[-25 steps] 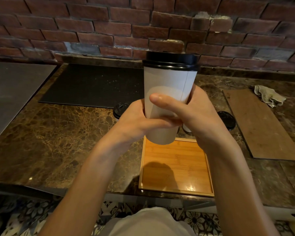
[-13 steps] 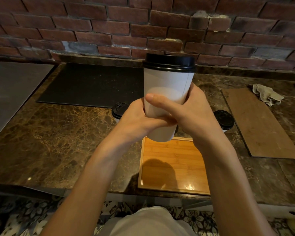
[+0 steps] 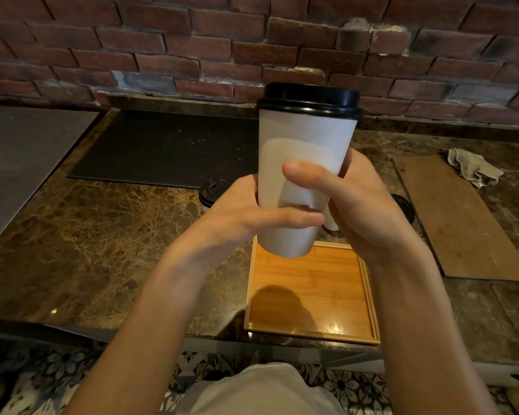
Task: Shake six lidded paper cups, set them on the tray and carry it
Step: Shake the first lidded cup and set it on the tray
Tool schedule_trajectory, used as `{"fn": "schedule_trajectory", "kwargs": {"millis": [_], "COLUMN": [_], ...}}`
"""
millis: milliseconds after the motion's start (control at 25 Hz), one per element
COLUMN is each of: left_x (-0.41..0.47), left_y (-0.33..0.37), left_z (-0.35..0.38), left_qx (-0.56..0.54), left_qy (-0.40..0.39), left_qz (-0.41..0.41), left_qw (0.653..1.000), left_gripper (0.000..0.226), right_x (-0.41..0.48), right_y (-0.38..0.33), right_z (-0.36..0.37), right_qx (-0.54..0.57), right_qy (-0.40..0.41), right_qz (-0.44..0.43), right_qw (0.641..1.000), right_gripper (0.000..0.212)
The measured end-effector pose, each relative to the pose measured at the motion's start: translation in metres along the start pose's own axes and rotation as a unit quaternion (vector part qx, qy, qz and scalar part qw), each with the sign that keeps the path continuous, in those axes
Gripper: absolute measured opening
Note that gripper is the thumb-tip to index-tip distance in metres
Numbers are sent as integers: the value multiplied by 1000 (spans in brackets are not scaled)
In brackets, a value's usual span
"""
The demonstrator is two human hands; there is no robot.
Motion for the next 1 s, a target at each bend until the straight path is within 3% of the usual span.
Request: {"fn": "schedule_trajectory", "kwargs": {"millis": [240, 480, 680, 1000], "left_x": [-1, 3, 6, 4], "left_y": [-5, -9, -12, -7], "left_z": [-1, 0, 3, 1], "left_qx": [7, 63, 94, 107], "left_qy": [1, 66, 129, 123], "left_qz": [-3, -20, -18, -7], "left_qw": [1000, 996, 987, 987], "left_gripper": [44, 55, 39, 40], "right_x": [0, 1, 4, 2], "right_y": [1, -1, 6, 3], "right_z": [-2, 3, 9, 9], "right_qx": [-2, -76, -129, -108], "right_qy": [-26, 28, 100, 104], "right_qz": [9, 5, 7, -25], "right_qw": [1000, 997, 987, 988], "right_gripper": [40, 55, 72, 75]}}
Point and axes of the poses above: each hand's wrist, its own x-axis towards the middle knuckle, its own z-axis out of the palm, y = z × x, the point moved 1 cm from there along x, towards the middle knuckle, and after that the axes turned 10 degrees about x, right-handed, at the moved point
